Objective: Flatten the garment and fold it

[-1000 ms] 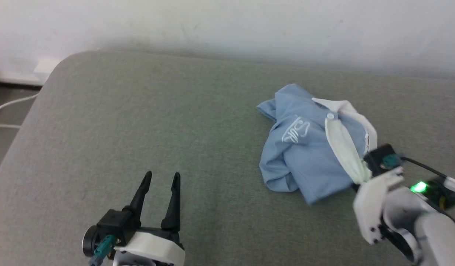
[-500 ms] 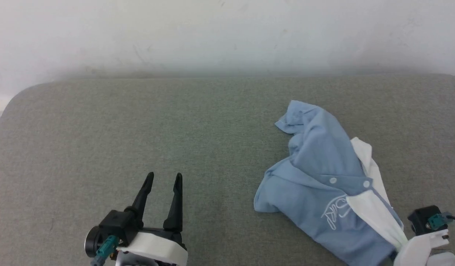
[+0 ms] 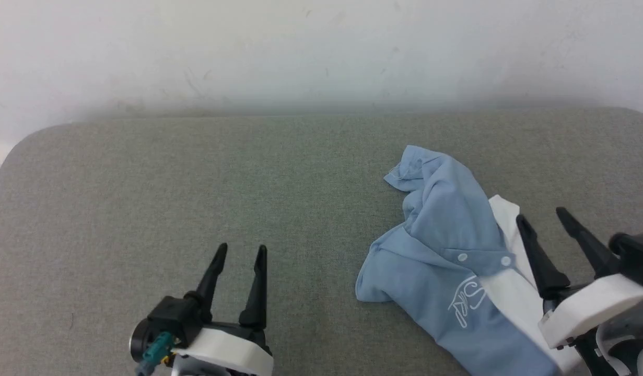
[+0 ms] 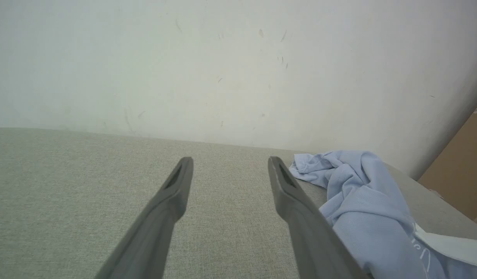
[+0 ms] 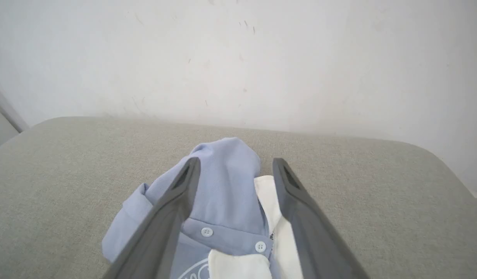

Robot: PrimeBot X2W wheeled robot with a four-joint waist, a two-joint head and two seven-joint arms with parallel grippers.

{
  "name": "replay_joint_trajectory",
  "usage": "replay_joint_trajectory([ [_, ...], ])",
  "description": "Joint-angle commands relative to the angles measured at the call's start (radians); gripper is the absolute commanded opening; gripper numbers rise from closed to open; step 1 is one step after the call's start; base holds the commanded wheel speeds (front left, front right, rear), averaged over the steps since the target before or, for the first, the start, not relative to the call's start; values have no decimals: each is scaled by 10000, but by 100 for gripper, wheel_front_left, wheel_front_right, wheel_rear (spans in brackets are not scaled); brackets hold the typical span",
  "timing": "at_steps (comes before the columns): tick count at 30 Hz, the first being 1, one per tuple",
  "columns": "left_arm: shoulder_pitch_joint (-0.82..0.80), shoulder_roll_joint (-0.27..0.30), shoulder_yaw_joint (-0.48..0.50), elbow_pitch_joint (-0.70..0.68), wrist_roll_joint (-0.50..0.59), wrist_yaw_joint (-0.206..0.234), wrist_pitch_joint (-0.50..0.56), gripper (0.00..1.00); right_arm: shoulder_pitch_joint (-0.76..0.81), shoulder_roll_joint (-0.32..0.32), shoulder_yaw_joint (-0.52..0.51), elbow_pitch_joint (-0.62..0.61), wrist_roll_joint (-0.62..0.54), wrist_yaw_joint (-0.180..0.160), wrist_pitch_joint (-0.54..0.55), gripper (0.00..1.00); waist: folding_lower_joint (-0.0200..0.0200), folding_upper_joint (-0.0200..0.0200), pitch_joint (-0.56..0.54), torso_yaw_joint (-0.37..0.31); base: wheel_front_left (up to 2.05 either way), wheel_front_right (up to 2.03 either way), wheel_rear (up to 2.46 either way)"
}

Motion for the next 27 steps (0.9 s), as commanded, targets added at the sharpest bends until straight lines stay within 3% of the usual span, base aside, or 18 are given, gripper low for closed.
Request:
replay_joint_trajectory([
  [1,-103,-16,-122,70,-20,-63,-47,100,-36,132,-97,133,-39,-7,-617,100,1,0,40,15,0,0,0],
  [4,-190,-16,-496,304,-20,-186,-23,100,10,440,-353,375,-310,-7,-1679,100,1,0,158,9,0,0,0],
  [7,-523,-9,-1063,460,-10,-372,753,100,-49,794,-678,487,-623,-7,-2385,100,1,0,400,-8,0,0,0],
  [12,-1540,60,-2334,509,-88,-647,3527,100,-268,1051,-831,480,-1070,-7,-2815,100,1,0,945,-57,0,0,0],
  [13,-1540,60,-2334,509,-88,-647,3527,100,-268,1051,-831,480,-1070,-7,-2815,100,1,0,945,-57,0,0,0],
  [19,-3187,96,-3503,841,-769,-755,7207,100,-711,1213,-737,424,-1461,-7,-3056,100,1,0,1727,-407,0,0,0],
  [27,-4265,62,-3595,1777,-581,-456,7682,100,-955,1334,-582,671,-1684,-7,-3290,100,1,0,2400,-752,0,0,0],
])
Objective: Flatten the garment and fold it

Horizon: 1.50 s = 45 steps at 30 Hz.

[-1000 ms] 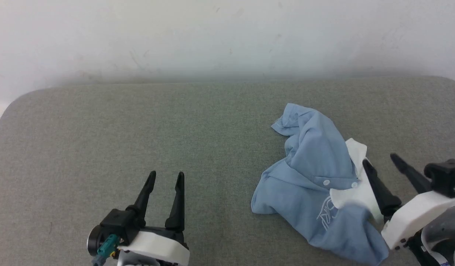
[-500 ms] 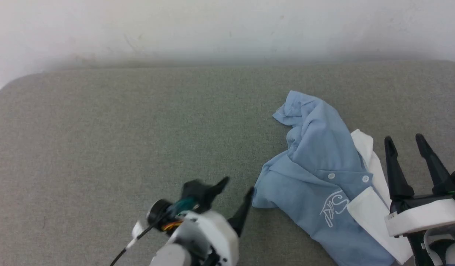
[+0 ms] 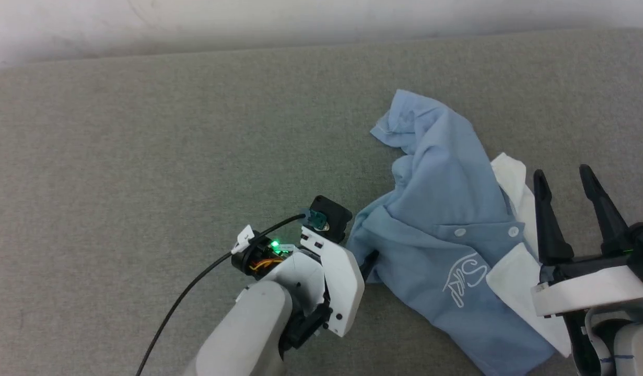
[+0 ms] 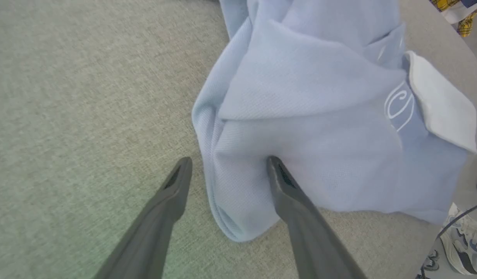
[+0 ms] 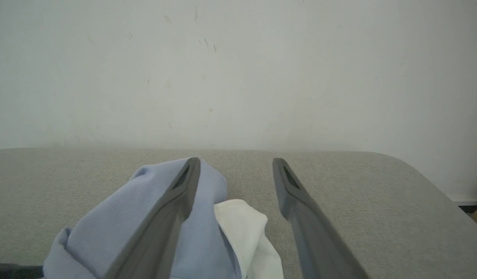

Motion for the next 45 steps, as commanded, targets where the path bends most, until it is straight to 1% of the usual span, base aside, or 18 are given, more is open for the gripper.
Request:
replay_joint_trajectory([
  [1,-191,13,-47,239,31,64,-40,100,-186,70,37,105,-86,-9,-99,100,-2,0,355,-237,0,0,0],
  [3,-211,13,-99,380,22,52,6,100,-192,81,51,156,-107,-9,-133,100,-2,0,376,-238,0,0,0],
  [4,-207,22,-179,504,-13,20,92,34,-196,90,57,204,-126,-9,-169,100,-2,0,389,-232,0,0,0],
  [5,-178,31,-257,588,-103,-25,163,0,-200,101,54,249,-142,-9,-200,100,-2,0,395,-217,0,0,0],
  [7,-110,38,-305,631,-323,-88,101,0,-208,120,7,348,-185,-9,-245,100,-2,0,348,-139,0,0,0],
  [11,138,189,-72,443,-490,-34,-626,0,-189,143,-51,534,-287,-9,-274,100,-2,0,-37,103,0,0,0],
  [16,652,651,736,-425,-654,450,-1624,0,-103,142,-225,701,-415,-9,-173,100,-2,0,-665,444,0,0,0],
  [23,1059,1830,2385,-1967,-664,1321,-2569,0,67,233,-367,868,-559,-9,-16,100,-2,0,-1147,718,0,0,0],
  [26,926,2155,3048,-2149,-627,1620,-3127,0,68,276,-334,981,-581,-9,36,100,-2,0,-1128,720,0,0,0],
  [28,815,2352,3325,-1964,-417,1823,-3562,0,49,300,-258,1072,-582,-9,105,100,-2,0,-1062,679,0,0,0],
  [29,758,2383,3453,-1774,-379,1900,-3813,42,39,310,-210,1116,-582,-9,129,100,-2,0,-1025,661,0,0,0],
  [30,717,2399,3532,-1530,-341,1959,-4018,100,33,318,-164,1163,-570,-9,146,100,-2,0,-998,643,0,0,0],
  [32,645,2414,3553,-1125,-147,2067,-4470,100,43,331,-98,1262,-572,-9,167,100,-2,0,-963,615,0,0,0],
  [35,618,2259,3652,-679,-95,2206,-5249,100,53,343,-70,1382,-564,-9,160,100,-2,0,-960,618,0,0,0],
  [39,690,2023,3786,-545,-162,2239,-6395,100,97,351,-67,1475,-542,-9,168,100,-2,0,-1085,736,0,0,0],
  [40,751,1983,3821,-597,-174,2224,-6732,100,108,352,-63,1491,-531,-9,172,100,-2,0,-1143,772,0,0,0],
  [42,939,1949,3809,-785,-197,2029,-7270,100,142,354,-76,1519,-497,-9,182,100,-2,0,-1279,858,0,0,0],
  [45,1439,1943,3825,-1158,-70,1832,-7653,100,235,357,-109,1557,-421,-9,210,100,-2,0,-1505,1030,0,0,0],
])
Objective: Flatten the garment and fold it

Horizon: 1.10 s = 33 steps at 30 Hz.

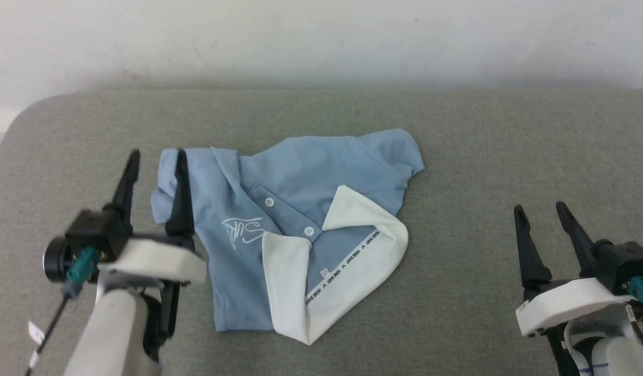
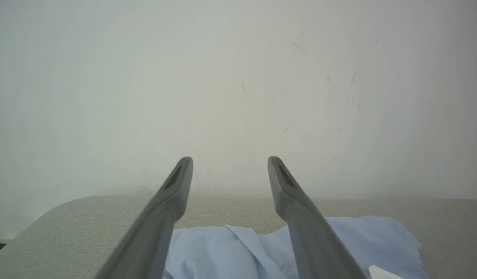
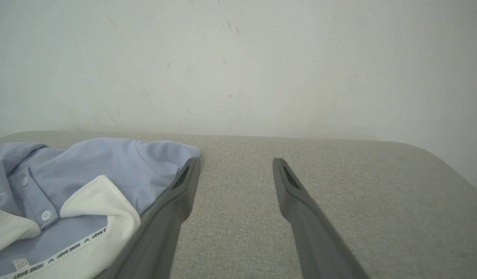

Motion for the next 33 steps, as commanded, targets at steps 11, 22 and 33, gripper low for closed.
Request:
replay_joint_trajectory([
  [11,2906,-1143,387,-2414,1519,-236,-144,100,-284,-809,545,322,384,-9,1919,100,1,0,-208,1505,0,0,0],
  [22,2999,-1850,71,-2234,2018,-801,-146,100,-3443,-2787,1660,2214,1998,-9,6174,100,1,0,636,3239,0,0,0],
  [33,2630,-2012,-448,-2161,1678,-788,-146,100,-6015,-3617,1787,5618,1417,-9,7784,100,1,0,1437,4602,0,0,0],
])
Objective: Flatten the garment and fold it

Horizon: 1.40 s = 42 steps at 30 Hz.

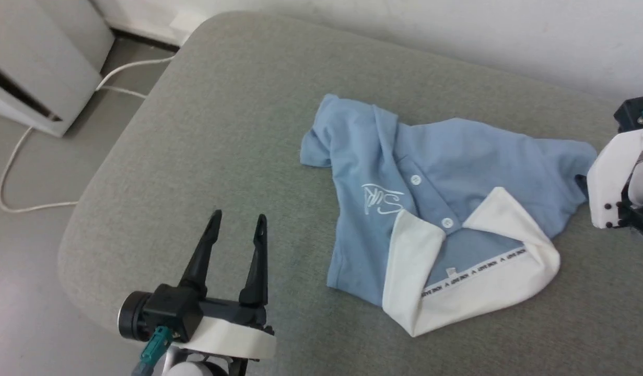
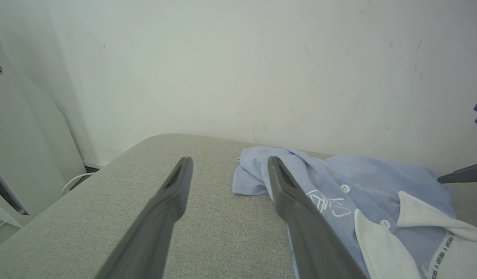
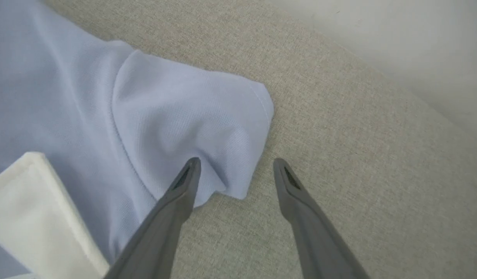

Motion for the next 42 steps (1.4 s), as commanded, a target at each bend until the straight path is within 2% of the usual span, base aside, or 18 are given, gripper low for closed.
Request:
replay_joint_trajectory([
  [1,-169,-52,-97,-51,-170,78,-49,100,-236,-101,106,366,-210,-9,2,100,-2,0,598,657,0,0,0],
  [8,-315,-54,-284,-108,-391,272,-49,100,-511,-86,449,1616,-530,-9,-352,100,-2,0,709,700,0,0,0],
  [10,-352,-55,-305,-105,-420,305,-49,100,-497,-53,645,1923,-527,-9,-501,0,-2,0,653,589,0,0,0],
  [17,-352,-55,-146,-38,-303,239,-49,100,-512,-219,881,2210,-317,-9,-1616,0,-2,0,188,-217,0,0,0],
  [23,-177,-56,223,15,-163,93,-49,100,104,-588,937,1084,-18,-9,-2459,0,-2,0,-436,-1313,0,0,0],
  [28,29,-56,474,15,2,-53,-49,100,1378,-1122,437,-418,127,-9,-2183,0,-2,0,-915,-2262,0,0,0],
  [31,65,-56,526,-23,40,-109,-49,100,2241,-1415,-288,-1114,-13,-9,-1829,0,-2,0,-1091,-2681,0,0,0],
  [35,52,-56,569,-37,45,-144,-49,100,3244,-1440,-1209,-1629,-307,-9,-1432,0,-2,0,-1161,-3061,0,0,0],
  [38,21,-56,564,-7,31,-162,-49,100,3770,-1108,-1724,-1784,-532,-9,-1305,0,-2,0,-1143,-3222,0,0,0],
  [39,4,-56,566,8,9,-169,-49,100,3879,-934,-1821,-1855,-530,-9,-1361,23,-2,0,-1136,-3258,0,0,0],
  [40,-10,-56,571,30,-25,-174,-49,100,3941,-734,-1999,-1905,-535,-9,-1486,100,-2,0,-1133,-3293,0,0,0],
  [42,-26,-56,574,90,-73,-180,-49,100,4050,-500,-1990,-2078,-743,-9,-1884,100,-2,0,-1135,-3352,0,0,0],
])
